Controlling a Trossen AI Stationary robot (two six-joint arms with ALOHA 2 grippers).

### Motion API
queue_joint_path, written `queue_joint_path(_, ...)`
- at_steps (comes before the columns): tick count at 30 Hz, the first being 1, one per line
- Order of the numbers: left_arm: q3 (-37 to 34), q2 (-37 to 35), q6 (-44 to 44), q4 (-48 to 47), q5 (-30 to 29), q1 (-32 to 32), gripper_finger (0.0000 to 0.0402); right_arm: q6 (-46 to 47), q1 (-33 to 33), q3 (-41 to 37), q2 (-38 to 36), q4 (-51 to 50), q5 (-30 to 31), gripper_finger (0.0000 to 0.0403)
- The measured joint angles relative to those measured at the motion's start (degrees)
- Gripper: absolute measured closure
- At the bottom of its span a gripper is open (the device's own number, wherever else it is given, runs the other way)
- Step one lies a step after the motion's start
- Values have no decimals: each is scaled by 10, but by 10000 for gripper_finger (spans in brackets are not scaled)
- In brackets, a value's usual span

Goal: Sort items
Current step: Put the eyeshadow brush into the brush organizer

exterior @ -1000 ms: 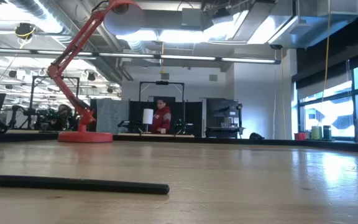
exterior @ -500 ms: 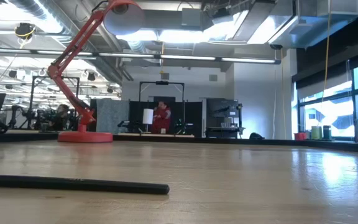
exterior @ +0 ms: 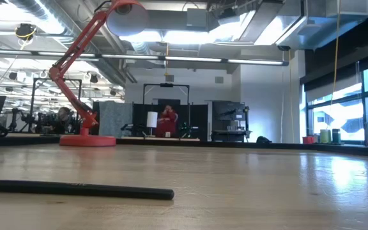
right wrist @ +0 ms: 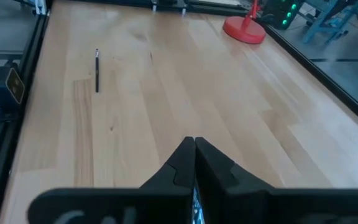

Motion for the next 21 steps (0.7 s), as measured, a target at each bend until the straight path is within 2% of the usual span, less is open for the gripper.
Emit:
queue_joint_path(9,0,0,0,4,0,0,382,3,2,0,-1,-3,9,391)
queue_joint_path(14,0,0,0,4,0,0,382,3,12,0,-17,-3,7,368)
queue_joint_path(17,0,0,0,4,0,0,382,9,18,0,-36,-6,-8,346)
queue_joint_path(21,0,0,0,4,0,0,382,52,21,0,-56,-37,-69,328)
